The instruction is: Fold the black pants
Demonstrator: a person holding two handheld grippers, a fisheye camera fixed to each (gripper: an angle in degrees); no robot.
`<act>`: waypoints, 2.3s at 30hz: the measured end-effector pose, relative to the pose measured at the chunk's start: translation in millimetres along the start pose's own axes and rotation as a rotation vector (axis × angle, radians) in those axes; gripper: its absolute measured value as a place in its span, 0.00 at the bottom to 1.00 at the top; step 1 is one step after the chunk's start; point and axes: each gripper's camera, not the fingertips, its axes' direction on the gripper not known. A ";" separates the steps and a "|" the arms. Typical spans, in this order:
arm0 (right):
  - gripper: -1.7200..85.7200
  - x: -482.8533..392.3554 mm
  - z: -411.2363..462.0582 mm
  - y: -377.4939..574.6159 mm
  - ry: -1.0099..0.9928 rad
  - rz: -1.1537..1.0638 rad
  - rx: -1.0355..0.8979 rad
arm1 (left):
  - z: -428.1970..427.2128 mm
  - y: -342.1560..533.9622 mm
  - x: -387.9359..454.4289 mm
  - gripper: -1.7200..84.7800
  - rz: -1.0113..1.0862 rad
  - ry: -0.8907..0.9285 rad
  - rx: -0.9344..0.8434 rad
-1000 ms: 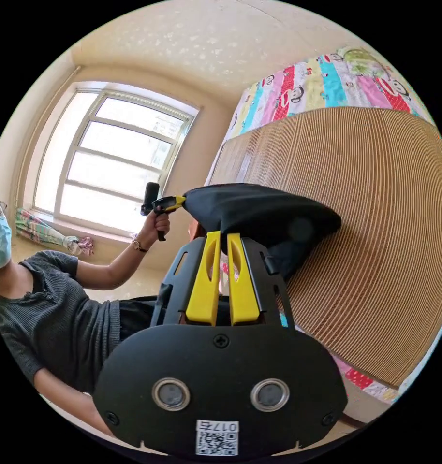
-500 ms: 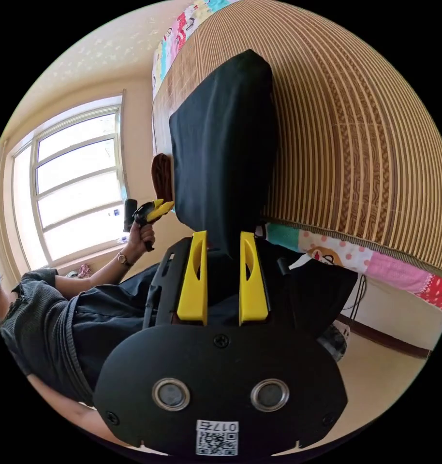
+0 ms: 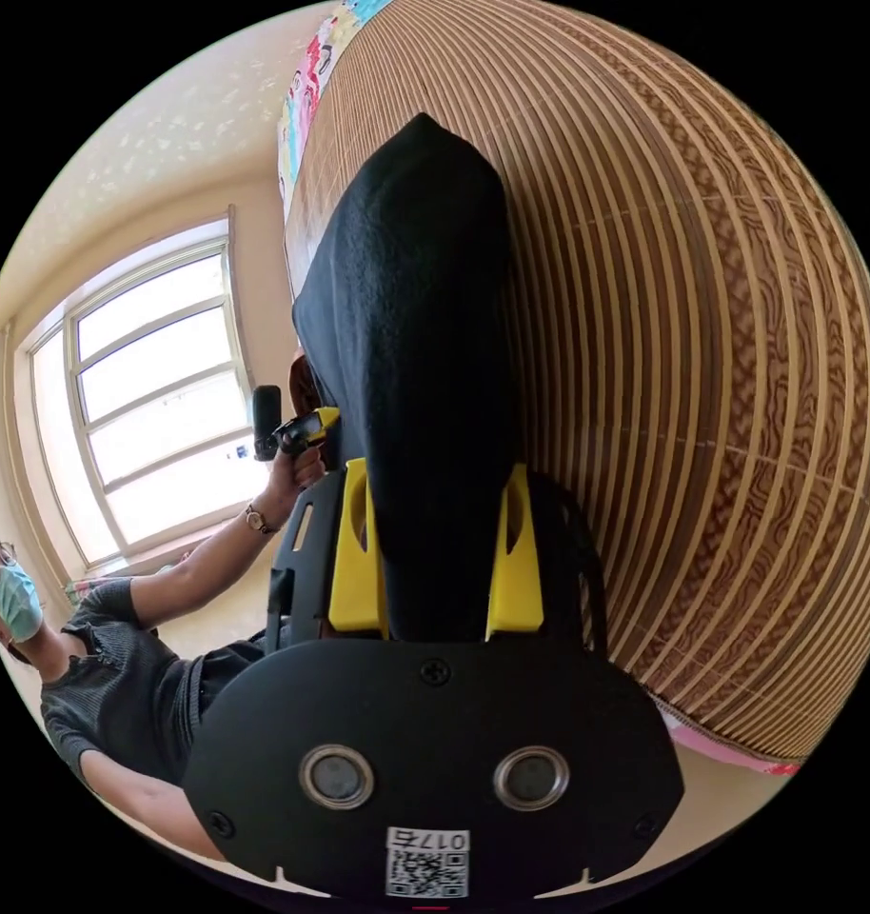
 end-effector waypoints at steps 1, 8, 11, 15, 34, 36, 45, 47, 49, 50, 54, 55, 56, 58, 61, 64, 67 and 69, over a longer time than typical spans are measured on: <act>0.21 3.4 -1.1 1.0 -0.076 -0.020 0.003 | -1.0 -0.9 -3.4 0.18 -0.011 0.018 -0.007; 0.11 -16.5 10.6 26.6 -0.121 -0.018 0.040 | -36.1 14.8 -14.5 0.10 0.016 0.095 -0.033; 0.09 -44.0 30.0 35.4 -0.168 -0.048 -0.015 | -75.8 37.5 -19.7 0.08 0.036 0.110 -0.019; 0.06 -101.1 79.8 34.8 -0.275 -0.153 -0.131 | -156.4 86.2 -32.3 0.08 0.105 0.303 0.093; 0.01 -145.1 130.5 10.7 -0.222 -0.303 -0.286 | -314.1 184.7 -93.7 0.08 0.007 0.180 0.243; 0.01 -144.5 97.4 17.1 -0.228 -0.386 -0.262 | -300.8 194.2 -94.3 0.08 0.029 0.285 0.306; 0.02 -79.3 63.5 21.6 -0.099 -0.156 -0.216 | -259.4 166.4 -92.0 0.08 0.007 0.297 0.304; 0.02 -57.8 75.9 22.2 -0.098 -0.082 -0.212 | -253.5 154.8 -100.3 0.08 -0.035 0.248 0.261; 0.03 -44.9 90.2 27.2 -0.115 -0.054 -0.204 | -253.5 145.9 -109.3 0.08 -0.079 0.162 0.215; 0.04 -38.3 101.0 32.4 -0.120 -0.042 -0.203 | -254.9 145.1 -110.5 0.08 -0.082 0.138 0.210; 0.09 9.8 138.9 45.5 0.117 0.151 -0.262 | -255.8 147.3 -126.7 0.08 -0.144 -0.008 0.151; 0.10 18.4 142.3 46.5 0.157 0.183 -0.269 | -246.5 147.3 -137.0 0.08 -0.196 -0.057 0.095; 0.11 33.2 146.2 48.4 0.201 0.224 -0.273 | -240.6 147.5 -143.1 0.09 -0.226 -0.082 0.064; 0.14 45.9 143.7 49.5 0.202 0.220 -0.264 | -224.8 153.4 -165.0 0.11 -0.335 -0.160 0.015; 0.18 43.8 117.8 50.0 0.191 0.124 -0.151 | -229.8 162.0 -176.2 0.15 -0.300 -0.066 0.127; 0.21 41.4 100.2 40.5 0.205 0.033 -0.100 | -241.6 161.6 -180.4 0.18 -0.188 -0.027 0.258; 0.25 46.3 106.9 20.4 0.159 -0.037 -0.150 | -239.3 146.2 -189.0 0.21 -0.095 -0.011 0.279; 0.25 47.1 121.6 3.5 0.131 -0.095 -0.216 | -226.5 131.3 -196.7 0.22 -0.076 0.034 0.227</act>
